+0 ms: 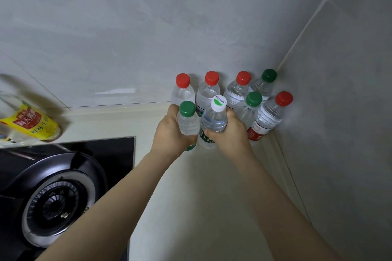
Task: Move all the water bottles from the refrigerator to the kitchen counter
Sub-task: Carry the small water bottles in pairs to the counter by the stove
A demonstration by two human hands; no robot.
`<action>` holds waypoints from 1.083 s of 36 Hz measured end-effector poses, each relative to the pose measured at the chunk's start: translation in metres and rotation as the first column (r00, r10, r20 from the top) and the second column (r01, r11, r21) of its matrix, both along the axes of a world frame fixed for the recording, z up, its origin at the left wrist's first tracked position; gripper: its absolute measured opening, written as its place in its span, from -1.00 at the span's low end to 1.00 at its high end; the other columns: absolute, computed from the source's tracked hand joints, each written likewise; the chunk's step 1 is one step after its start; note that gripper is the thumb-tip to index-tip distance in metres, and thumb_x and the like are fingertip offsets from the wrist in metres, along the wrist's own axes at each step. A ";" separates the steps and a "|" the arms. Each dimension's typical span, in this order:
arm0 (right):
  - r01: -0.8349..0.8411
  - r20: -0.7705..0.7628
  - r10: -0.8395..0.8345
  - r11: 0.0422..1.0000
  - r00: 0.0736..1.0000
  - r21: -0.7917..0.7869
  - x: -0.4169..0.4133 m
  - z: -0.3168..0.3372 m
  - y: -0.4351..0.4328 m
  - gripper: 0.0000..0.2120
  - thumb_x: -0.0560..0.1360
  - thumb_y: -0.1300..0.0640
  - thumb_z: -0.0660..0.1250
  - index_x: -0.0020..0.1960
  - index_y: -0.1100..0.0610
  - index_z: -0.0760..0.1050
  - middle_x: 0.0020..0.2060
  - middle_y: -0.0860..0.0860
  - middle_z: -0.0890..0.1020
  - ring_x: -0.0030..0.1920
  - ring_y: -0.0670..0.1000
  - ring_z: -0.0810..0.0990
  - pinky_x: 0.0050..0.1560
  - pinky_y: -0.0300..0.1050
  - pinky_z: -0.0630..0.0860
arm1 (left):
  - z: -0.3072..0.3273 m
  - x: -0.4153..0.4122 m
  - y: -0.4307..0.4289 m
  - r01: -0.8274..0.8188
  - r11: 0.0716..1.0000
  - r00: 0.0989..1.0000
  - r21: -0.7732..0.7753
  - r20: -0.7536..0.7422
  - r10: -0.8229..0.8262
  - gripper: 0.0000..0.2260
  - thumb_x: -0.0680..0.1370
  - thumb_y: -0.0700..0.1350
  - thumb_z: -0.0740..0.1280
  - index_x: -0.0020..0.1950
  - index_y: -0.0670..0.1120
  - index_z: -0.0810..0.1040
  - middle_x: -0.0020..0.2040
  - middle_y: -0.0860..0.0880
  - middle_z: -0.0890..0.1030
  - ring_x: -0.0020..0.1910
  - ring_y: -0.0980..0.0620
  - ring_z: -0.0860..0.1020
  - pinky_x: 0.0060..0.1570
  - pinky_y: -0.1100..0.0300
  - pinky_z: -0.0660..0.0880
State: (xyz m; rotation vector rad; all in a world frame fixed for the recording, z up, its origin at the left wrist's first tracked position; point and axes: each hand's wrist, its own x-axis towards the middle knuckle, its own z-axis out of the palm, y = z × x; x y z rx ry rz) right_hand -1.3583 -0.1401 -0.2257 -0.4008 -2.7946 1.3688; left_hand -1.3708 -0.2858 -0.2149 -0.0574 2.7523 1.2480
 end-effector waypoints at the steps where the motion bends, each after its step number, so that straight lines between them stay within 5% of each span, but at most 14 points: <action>1: 0.004 0.000 -0.004 1.000 1.000 -0.009 0.000 0.000 0.000 -0.47 0.35 0.15 0.52 0.25 0.14 0.40 0.07 0.01 0.60 -0.05 -0.08 0.49 -0.07 -0.23 0.37 | 0.000 0.000 0.000 -0.003 1.000 1.000 0.002 0.002 0.003 -0.55 0.39 -0.11 0.46 0.17 -0.08 0.32 -0.18 0.03 0.46 -0.20 -0.07 0.48 -0.25 0.20 0.36; 10: 0.049 0.004 -0.049 0.999 0.999 0.006 0.000 -0.001 -0.004 -0.53 0.34 0.15 0.52 0.18 0.18 0.43 0.06 0.06 0.62 -0.02 -0.02 0.53 -0.08 -0.21 0.40 | 0.000 0.002 0.001 -0.027 1.000 0.999 -0.001 0.037 0.027 -0.56 0.38 -0.09 0.47 0.13 -0.10 0.32 -0.13 -0.01 0.50 -0.19 -0.06 0.50 -0.25 0.18 0.41; 14: 0.025 0.048 -0.032 0.988 0.998 0.154 -0.003 0.001 -0.002 -0.55 0.33 0.05 0.52 0.11 0.22 0.47 -0.01 0.12 0.63 0.01 0.13 0.59 -0.04 -0.06 0.54 | 0.002 0.002 -0.001 -0.018 1.000 0.999 -0.009 0.043 0.019 -0.54 0.38 -0.09 0.49 0.13 -0.13 0.33 -0.14 0.00 0.47 -0.18 -0.06 0.48 -0.24 0.18 0.39; 19: -0.030 0.090 0.005 0.958 0.996 0.285 -0.005 0.008 0.001 -0.59 0.32 -0.04 0.51 0.04 0.17 0.55 -0.09 0.06 0.64 -0.07 0.08 0.60 -0.21 -0.19 0.39 | 0.003 0.003 -0.002 -0.016 0.999 0.999 -0.031 0.047 0.017 -0.53 0.37 -0.08 0.50 0.13 -0.15 0.33 -0.13 -0.01 0.47 -0.18 -0.06 0.46 -0.24 0.19 0.37; 26: -0.056 0.074 0.030 0.923 0.997 0.380 -0.007 0.013 0.001 -0.56 0.29 -0.13 0.51 -0.02 0.17 0.57 -0.14 0.06 0.66 -0.09 0.09 0.61 -0.16 -0.09 0.54 | 0.002 0.001 -0.001 -0.014 0.998 0.999 -0.053 0.050 0.017 -0.53 0.38 -0.04 0.49 0.14 -0.13 0.33 -0.12 0.01 0.46 -0.18 -0.04 0.47 -0.23 0.18 0.38; 34: -0.001 0.025 -0.007 0.956 1.000 0.294 0.002 0.014 0.000 -0.39 0.30 -0.03 0.54 0.21 0.19 0.40 -0.03 0.11 0.65 -0.02 0.15 0.61 -0.11 -0.09 0.52 | 0.002 0.004 -0.003 -0.026 0.999 0.998 -0.034 0.061 0.028 -0.53 0.35 -0.05 0.52 0.07 -0.07 0.29 -0.15 0.03 0.46 -0.21 -0.02 0.46 -0.33 0.23 0.35; 39: 0.016 0.002 -0.017 0.964 1.000 0.264 0.016 0.020 0.001 -0.41 0.33 0.02 0.52 0.26 0.16 0.38 -0.09 0.09 0.67 -0.07 0.12 0.63 -0.08 -0.01 0.57 | 0.000 0.011 -0.013 -0.022 1.000 0.992 -0.009 0.127 0.023 -0.43 0.32 -0.08 0.56 0.20 -0.13 0.35 0.07 -0.04 0.53 -0.09 0.00 0.46 -0.15 0.17 0.41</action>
